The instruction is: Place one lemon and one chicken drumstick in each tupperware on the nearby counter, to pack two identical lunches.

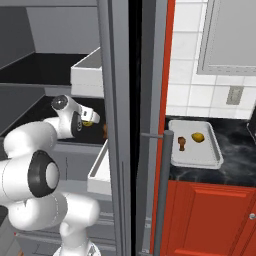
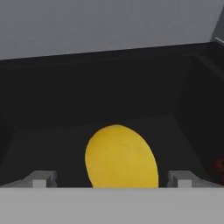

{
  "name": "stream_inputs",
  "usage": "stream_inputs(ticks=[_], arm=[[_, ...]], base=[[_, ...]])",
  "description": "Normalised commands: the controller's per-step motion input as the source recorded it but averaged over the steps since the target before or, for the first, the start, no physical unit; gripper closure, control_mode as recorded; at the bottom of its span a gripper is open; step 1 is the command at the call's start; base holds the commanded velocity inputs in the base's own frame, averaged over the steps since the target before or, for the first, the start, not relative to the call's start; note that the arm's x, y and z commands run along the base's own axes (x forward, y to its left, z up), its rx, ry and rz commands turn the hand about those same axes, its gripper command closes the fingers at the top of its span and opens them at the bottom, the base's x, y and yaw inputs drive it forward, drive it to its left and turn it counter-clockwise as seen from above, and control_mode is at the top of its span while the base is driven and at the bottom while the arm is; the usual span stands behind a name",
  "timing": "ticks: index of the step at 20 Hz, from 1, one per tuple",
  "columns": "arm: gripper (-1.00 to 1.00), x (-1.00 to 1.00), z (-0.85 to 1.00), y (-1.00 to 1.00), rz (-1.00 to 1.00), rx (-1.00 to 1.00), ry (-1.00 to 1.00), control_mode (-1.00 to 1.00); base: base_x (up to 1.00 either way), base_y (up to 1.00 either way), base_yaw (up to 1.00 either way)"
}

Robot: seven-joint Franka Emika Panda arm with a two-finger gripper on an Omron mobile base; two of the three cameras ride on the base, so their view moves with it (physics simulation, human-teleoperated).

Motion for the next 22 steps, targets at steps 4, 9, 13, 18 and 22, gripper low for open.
stream_inputs(ticks=[4, 9, 13, 18, 22], arm=[[-1.00, 0.20, -0.24, 0.05, 0.00, 0.00, 0.00, -1.00], [-1.00, 0.00, -0.24, 0.00, 0.00, 0.00, 0.01, -1.00], [-1.00, -0.10, -0.34, 0.00, 0.00, 0.00, 0.05, -1.00], [-1.00, -0.14, -0.32, 0.00, -0.01, 0.00, 0.05, -1.00], [-1.00, 0.08, -0.08, 0.00, -0.01, 0.00, 0.00, -1.00]], base=[[0.00, 0.00, 0.00], [0.00, 0.00, 0.00], [0.00, 0.00, 0.00], [0.00, 0.00, 0.00], [0.00, 0.00, 0.00]])
